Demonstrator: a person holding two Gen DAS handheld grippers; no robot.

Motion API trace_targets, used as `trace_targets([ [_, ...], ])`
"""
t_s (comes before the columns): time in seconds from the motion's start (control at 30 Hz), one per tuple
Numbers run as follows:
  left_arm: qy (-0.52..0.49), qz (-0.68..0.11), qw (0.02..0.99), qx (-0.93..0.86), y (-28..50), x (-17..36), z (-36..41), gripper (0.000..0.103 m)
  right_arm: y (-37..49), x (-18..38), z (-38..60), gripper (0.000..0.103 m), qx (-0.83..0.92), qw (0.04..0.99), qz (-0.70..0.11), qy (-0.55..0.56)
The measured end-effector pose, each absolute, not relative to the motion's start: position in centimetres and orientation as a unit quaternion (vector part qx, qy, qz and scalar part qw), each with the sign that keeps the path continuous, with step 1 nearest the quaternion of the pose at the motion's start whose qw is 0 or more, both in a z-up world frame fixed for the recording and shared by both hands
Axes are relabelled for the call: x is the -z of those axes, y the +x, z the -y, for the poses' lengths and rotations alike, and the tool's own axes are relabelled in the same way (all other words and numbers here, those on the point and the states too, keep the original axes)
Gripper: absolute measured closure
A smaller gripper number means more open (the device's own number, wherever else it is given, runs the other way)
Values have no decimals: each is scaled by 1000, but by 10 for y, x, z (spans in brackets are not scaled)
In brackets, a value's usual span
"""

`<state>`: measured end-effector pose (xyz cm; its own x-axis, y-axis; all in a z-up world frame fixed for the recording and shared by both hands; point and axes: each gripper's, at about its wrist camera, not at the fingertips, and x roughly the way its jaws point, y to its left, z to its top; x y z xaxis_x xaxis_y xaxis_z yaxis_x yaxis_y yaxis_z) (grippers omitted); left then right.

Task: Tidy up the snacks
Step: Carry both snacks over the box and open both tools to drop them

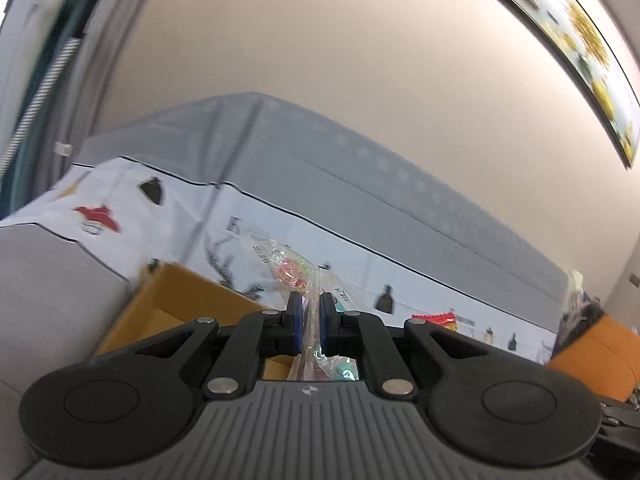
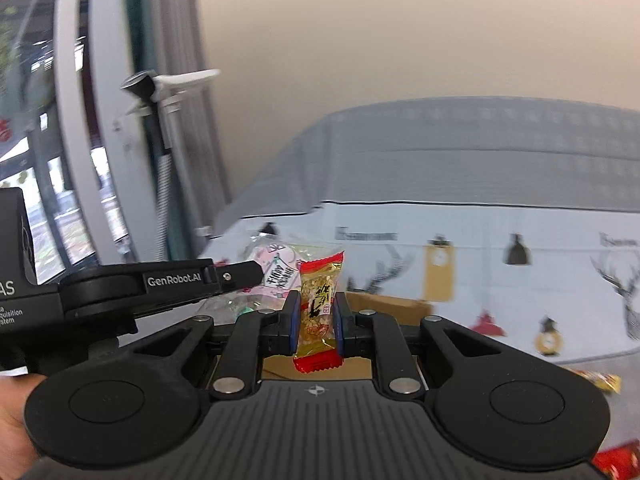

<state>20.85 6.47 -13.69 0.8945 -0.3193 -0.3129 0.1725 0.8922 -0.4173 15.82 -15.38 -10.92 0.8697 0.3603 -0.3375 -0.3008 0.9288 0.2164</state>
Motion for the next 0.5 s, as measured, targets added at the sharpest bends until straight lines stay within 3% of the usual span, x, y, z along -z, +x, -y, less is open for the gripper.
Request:
trace_targets([
  [0.33, -205, -235, 947, 82, 241, 193, -126, 95, 198, 136, 87, 85, -217, 947, -232, 53],
  [0.5, -195, -321, 924, 73, 264, 257, -134, 95, 224, 176, 78, 85, -200, 938, -278, 58],
])
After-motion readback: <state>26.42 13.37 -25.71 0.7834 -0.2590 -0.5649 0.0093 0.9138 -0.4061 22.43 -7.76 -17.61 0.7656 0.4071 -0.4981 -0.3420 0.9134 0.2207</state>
